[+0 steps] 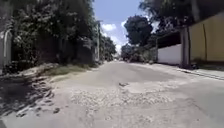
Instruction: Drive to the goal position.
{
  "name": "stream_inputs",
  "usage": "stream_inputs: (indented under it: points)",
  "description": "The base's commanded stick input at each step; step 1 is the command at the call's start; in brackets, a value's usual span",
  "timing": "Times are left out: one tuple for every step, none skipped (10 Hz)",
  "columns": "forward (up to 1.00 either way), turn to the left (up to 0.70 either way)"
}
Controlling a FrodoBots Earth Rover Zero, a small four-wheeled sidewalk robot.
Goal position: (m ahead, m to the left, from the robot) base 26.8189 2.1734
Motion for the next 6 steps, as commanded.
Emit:
stream_inputs:
  points:
    - [1.00,-0.40]
    - [1.00,-0.40]
    - [1.00,-0.12]
    - [1.00,0.00]
    - [1.00,0.00]
    - [1.00,0.00]
